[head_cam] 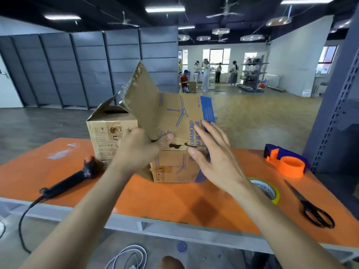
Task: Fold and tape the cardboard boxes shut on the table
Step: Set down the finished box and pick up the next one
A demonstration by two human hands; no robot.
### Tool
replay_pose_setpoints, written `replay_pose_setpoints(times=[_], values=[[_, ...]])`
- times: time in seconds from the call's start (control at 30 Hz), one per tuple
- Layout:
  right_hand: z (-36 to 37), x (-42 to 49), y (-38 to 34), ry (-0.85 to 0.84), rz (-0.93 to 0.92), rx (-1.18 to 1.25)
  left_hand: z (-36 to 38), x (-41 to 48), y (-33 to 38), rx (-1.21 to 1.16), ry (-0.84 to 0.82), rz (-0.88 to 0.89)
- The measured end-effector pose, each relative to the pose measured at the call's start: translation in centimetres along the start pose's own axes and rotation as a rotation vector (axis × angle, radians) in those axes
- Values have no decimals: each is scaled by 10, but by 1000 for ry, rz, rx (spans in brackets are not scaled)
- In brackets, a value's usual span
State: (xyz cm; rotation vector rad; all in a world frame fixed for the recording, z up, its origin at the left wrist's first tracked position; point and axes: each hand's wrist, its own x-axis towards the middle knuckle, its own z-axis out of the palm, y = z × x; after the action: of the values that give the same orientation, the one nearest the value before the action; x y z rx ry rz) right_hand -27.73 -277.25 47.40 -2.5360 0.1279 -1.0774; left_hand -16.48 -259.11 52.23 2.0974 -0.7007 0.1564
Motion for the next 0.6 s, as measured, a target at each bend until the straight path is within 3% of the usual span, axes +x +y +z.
replay_pose_setpoints(times=[0.1,0.27,0.47,0.6], values=[[6,5,-5,12,15,-40,16,-6,10,-274,80,9],[16,13,-12,53,62,-104,31,-8,18,-461,278,-75],[3,20,-11,102,64,-139,15,0,17,-781,63,-226],[-4,29,-17,148,29,-335,14,-4,23,-819,50,-203]])
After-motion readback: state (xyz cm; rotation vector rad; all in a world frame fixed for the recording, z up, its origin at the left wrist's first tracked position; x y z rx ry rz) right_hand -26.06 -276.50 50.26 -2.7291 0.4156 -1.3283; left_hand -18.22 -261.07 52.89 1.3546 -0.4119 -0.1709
